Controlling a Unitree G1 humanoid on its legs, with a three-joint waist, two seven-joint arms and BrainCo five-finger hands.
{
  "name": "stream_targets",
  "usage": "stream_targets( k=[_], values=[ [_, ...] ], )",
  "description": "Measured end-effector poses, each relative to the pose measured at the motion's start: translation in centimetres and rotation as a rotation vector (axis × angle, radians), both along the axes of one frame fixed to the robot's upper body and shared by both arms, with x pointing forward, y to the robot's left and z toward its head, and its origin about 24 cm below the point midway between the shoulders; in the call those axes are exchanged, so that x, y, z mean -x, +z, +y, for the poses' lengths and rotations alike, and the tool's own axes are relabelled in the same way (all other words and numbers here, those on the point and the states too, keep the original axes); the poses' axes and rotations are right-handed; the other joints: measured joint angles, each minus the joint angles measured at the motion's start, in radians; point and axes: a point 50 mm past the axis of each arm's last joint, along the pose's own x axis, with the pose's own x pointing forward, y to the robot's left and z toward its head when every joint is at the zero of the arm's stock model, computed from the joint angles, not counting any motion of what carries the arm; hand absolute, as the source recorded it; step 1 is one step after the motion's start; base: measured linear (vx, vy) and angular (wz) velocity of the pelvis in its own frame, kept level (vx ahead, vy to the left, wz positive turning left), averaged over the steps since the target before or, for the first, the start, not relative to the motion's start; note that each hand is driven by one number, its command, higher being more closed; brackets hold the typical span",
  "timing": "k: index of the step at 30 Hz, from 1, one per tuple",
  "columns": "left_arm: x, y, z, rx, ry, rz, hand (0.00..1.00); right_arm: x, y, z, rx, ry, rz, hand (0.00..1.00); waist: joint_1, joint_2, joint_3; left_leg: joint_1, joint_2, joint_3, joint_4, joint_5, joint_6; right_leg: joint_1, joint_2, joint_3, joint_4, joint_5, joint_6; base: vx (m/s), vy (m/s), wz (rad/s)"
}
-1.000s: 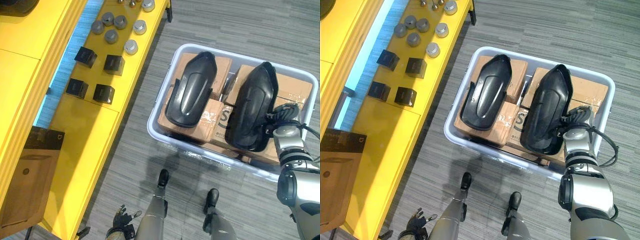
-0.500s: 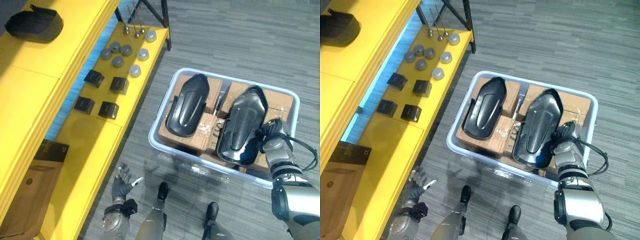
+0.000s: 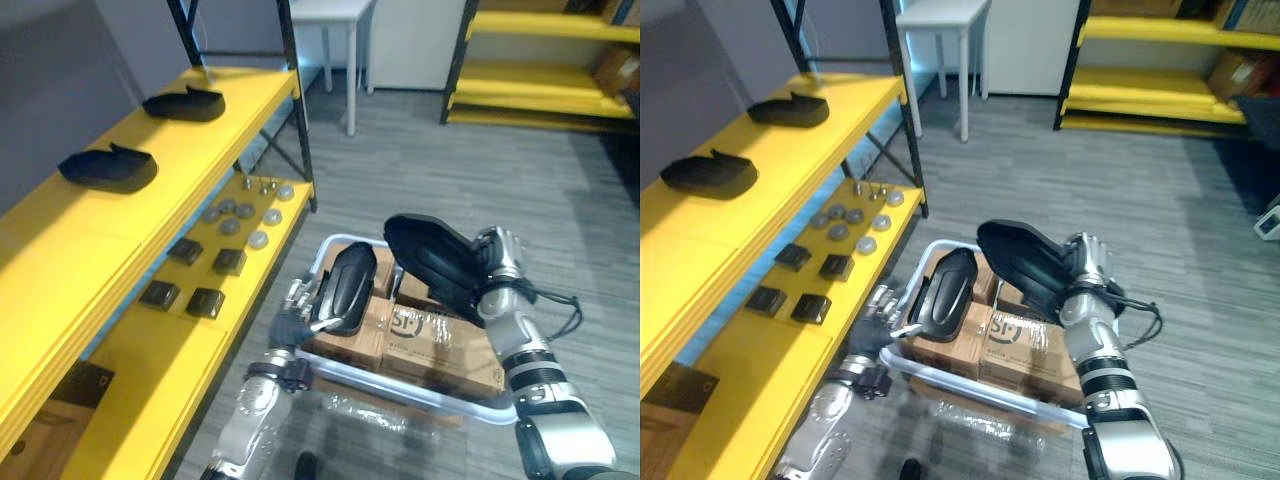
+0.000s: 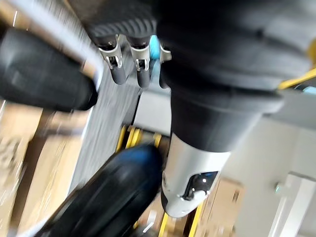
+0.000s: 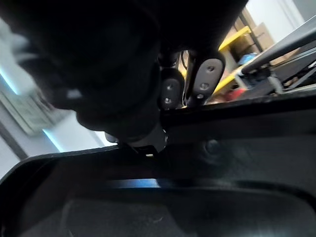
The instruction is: Walk over and take plastic housings, then place them on the shelf
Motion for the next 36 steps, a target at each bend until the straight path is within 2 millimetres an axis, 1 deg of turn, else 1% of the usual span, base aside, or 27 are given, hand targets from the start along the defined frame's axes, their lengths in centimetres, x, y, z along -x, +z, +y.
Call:
stream_targets(
  k=[3,5,8,12,13,15,18,20,22,23,25,26,27,29,31,36],
  values=[
    [-1.4,-1.4,-1.8,0.026,-0.011,0.124,0.00,0.0,0.4,3.2,-0.041,0.076,-0.054,1.00,-0.006,-0.014,-0.017,0.026,0.008,0.009,-0.001,0.001,-0.002,0.021,0.010,0.005,-0.001,0.004,-0.005,-0.08,-0.012,-0.09],
    [-1.6,-1.7,-2.5,0.048,-0.003,0.158,0.00,0.1,0.7,4.3,-0.067,0.094,-0.085,1.00,-0.006,-0.018,-0.029,0.028,0.011,0.010,-0.001,0.001,-0.002,0.023,0.013,0.005,-0.004,0.006,-0.008,-0.07,-0.003,-0.03],
    [-2.0,-2.0,-3.0,0.073,0.019,0.207,0.00,0.3,1.2,6.0,-0.101,0.131,-0.130,1.00,-0.007,-0.024,-0.046,0.027,0.017,0.012,-0.001,0.001,-0.003,0.026,0.019,0.007,-0.015,0.013,-0.014,-0.05,0.000,-0.03],
    [-2.4,-2.6,-3.2,0.085,0.065,0.271,0.00,0.8,1.7,9.0,-0.150,0.201,-0.185,1.00,-0.013,-0.035,-0.066,0.027,0.018,0.021,-0.001,0.001,-0.004,0.032,0.023,0.019,-0.042,0.032,-0.011,-0.01,0.009,-0.07],
    [-2.5,-2.7,-3.2,0.089,0.080,0.281,0.00,1.0,1.5,9.8,-0.167,0.226,-0.183,1.00,-0.014,-0.038,-0.073,0.028,0.018,0.029,-0.001,0.002,-0.004,0.031,0.023,0.029,-0.047,0.036,-0.011,0.01,0.021,-0.14],
    [-2.7,-2.8,-3.2,0.096,0.099,0.296,0.00,1.4,0.9,10.9,-0.179,0.258,-0.169,1.00,-0.013,-0.045,-0.089,0.029,0.018,0.041,-0.001,0.002,-0.004,0.033,0.024,0.036,-0.061,0.043,-0.011,0.02,0.014,-0.13],
    [-3.2,-2.0,-3.4,0.131,0.126,0.290,0.00,2.1,-0.6,12.2,-0.218,0.299,-0.136,1.00,-0.024,-0.053,-0.098,0.034,0.018,0.044,-0.001,0.002,-0.005,0.040,0.024,0.038,-0.066,0.045,-0.012,0.02,0.002,-0.04],
    [-3.6,-1.8,-2.7,0.209,0.194,0.311,0.00,2.6,-1.6,13.0,-0.262,0.317,-0.115,1.00,-0.027,-0.053,-0.103,0.049,0.020,0.061,-0.001,-0.001,-0.008,0.051,0.025,0.054,-0.075,0.048,-0.012,0.01,0.005,-0.17],
    [-3.9,-1.0,-2.5,0.268,0.219,0.289,0.00,3.1,-2.4,13.7,-0.271,0.351,-0.096,1.00,-0.028,-0.054,-0.105,0.055,0.023,0.069,-0.001,-0.004,-0.012,0.053,0.028,0.062,-0.078,0.051,-0.012,-0.01,0.003,-0.16],
    [-4.3,-0.5,-2.0,0.323,0.269,0.284,0.00,3.5,-3.0,13.9,-0.285,0.366,-0.088,1.00,-0.032,-0.053,-0.106,0.059,0.026,0.071,-0.001,-0.006,-0.014,0.055,0.030,0.063,-0.078,0.052,-0.013,-0.01,-0.001,-0.06],
    [-4.6,-0.1,-1.2,0.372,0.318,0.262,0.00,4.1,-3.3,14.1,-0.316,0.382,-0.085,1.00,-0.038,-0.054,-0.107,0.060,0.031,0.073,-0.001,-0.008,-0.017,0.055,0.034,0.064,-0.078,0.053,-0.015,-0.02,-0.001,-0.05],
    [-4.7,0.0,-0.6,0.409,0.362,0.264,1.00,4.3,-3.7,14.3,-0.323,0.393,-0.081,1.00,-0.041,-0.053,-0.110,0.060,0.034,0.074,-0.001,-0.009,-0.019,0.055,0.037,0.066,-0.080,0.054,-0.016,-0.02,-0.002,-0.05],
    [-4.7,0.1,-0.2,0.424,0.386,0.259,1.00,4.5,-4.0,14.3,-0.332,0.399,-0.074,1.00,-0.043,-0.054,-0.113,0.060,0.036,0.074,-0.001,-0.010,-0.019,0.055,0.038,0.066,-0.082,0.055,-0.017,-0.01,-0.005,-0.06],
    [-5.0,0.7,1.2,0.501,0.478,0.229,1.00,5.2,-5.2,15.2,-0.351,0.440,-0.031,1.00,-0.047,-0.054,-0.124,0.062,0.041,0.082,-0.001,-0.011,-0.022,0.058,0.045,0.074,-0.094,0.061,-0.022,0.00,-0.006,-0.09],
    [-5.2,1.2,2.4,0.547,0.538,0.193,1.00,5.5,-5.5,15.7,-0.375,0.469,-0.015,1.00,-0.048,-0.055,-0.124,0.065,0.047,0.093,-0.001,-0.013,-0.024,0.055,0.050,0.085,-0.094,0.064,-0.025,0.00,-0.003,-0.14],
    [-5.4,1.2,3.0,0.659,0.542,0.192,1.00,5.6,-5.5,15.9,-0.429,0.498,-0.016,1.00,-0.050,-0.056,-0.126,0.066,0.050,0.095,-0.001,-0.015,-0.026,0.054,0.053,0.085,-0.095,0.065,-0.026,0.00,-0.001,-0.02]
  ],
)
